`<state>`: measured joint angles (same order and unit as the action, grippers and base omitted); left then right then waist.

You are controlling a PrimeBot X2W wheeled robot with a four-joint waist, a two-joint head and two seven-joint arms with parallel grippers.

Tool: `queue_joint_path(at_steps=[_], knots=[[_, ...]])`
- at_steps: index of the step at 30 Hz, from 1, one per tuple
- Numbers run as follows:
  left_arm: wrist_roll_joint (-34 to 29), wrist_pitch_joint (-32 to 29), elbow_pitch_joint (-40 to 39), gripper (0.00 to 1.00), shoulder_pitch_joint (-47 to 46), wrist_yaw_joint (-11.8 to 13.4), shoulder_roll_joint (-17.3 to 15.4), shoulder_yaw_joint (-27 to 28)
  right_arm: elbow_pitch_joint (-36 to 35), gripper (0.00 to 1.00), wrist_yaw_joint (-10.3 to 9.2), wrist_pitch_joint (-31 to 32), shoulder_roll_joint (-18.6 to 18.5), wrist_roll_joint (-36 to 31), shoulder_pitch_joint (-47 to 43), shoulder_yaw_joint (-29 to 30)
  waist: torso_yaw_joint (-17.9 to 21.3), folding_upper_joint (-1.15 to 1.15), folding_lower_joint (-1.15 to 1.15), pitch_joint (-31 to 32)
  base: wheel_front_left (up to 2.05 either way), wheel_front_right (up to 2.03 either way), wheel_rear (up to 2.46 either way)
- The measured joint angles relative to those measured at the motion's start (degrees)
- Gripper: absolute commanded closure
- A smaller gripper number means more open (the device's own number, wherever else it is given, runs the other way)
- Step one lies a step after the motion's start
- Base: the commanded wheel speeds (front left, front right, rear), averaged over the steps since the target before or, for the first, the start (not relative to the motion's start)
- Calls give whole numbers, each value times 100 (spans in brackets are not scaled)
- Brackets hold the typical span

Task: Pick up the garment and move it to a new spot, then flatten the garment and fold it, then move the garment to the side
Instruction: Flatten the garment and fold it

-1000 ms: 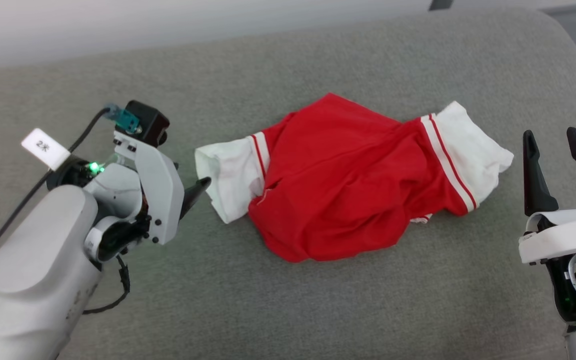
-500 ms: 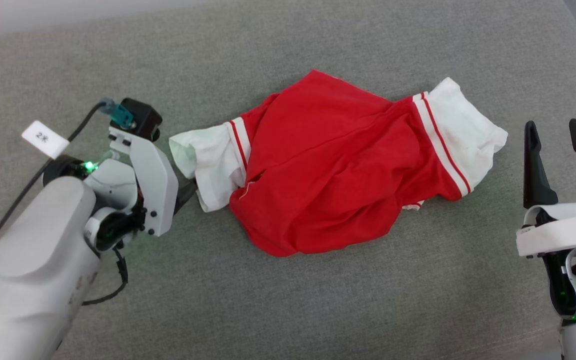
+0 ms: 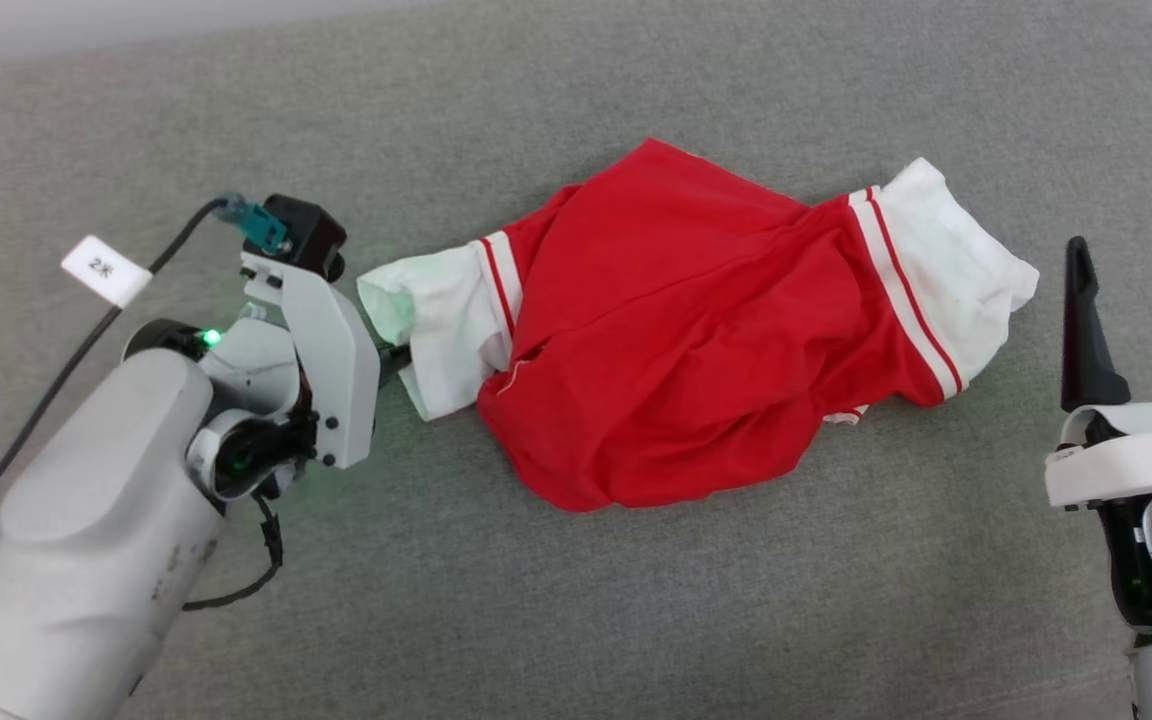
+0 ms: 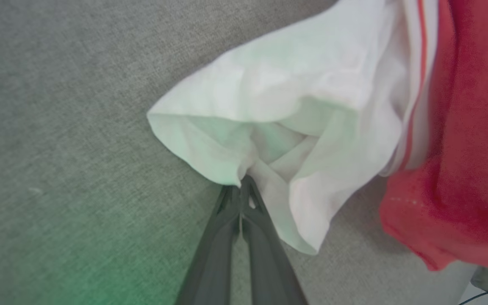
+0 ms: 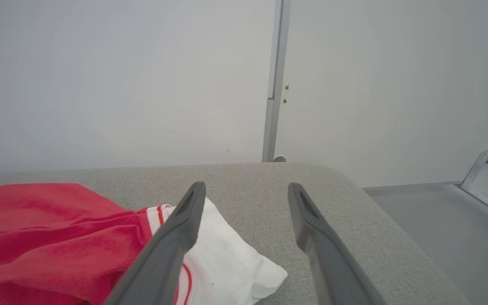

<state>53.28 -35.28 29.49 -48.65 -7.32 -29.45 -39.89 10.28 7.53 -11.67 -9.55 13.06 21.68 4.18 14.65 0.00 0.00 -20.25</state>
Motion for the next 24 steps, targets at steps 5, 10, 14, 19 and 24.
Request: queue_joint_path(at_steps=[5, 10, 14, 19, 24], knots=[[81, 25, -69, 100, 27, -4, -119, 40, -5, 0, 0, 38, -13, -54, -65, 116, -111, 0, 0, 102, 0, 0, 0], [107, 60, -297, 100, 129, 75, -326, 112, -51, 0, 0, 112, -13, -118, -160, 200, -251, 0, 0, 253, 0, 0, 0], [123, 57, -546, 100, 270, 169, -469, 148, -91, 0, 0, 178, -15, -152, -283, 240, -373, 0, 0, 396, 0, 0, 0], [196, 24, -864, 100, 608, 370, -739, 226, -133, 0, 0, 247, -55, -167, -414, 297, -524, 0, 0, 592, 0, 0, 0], [267, 18, -1263, 100, 1010, 643, -1128, 349, -216, 0, 0, 341, -58, -211, -564, 370, -682, 0, 0, 788, 0, 0, 0]])
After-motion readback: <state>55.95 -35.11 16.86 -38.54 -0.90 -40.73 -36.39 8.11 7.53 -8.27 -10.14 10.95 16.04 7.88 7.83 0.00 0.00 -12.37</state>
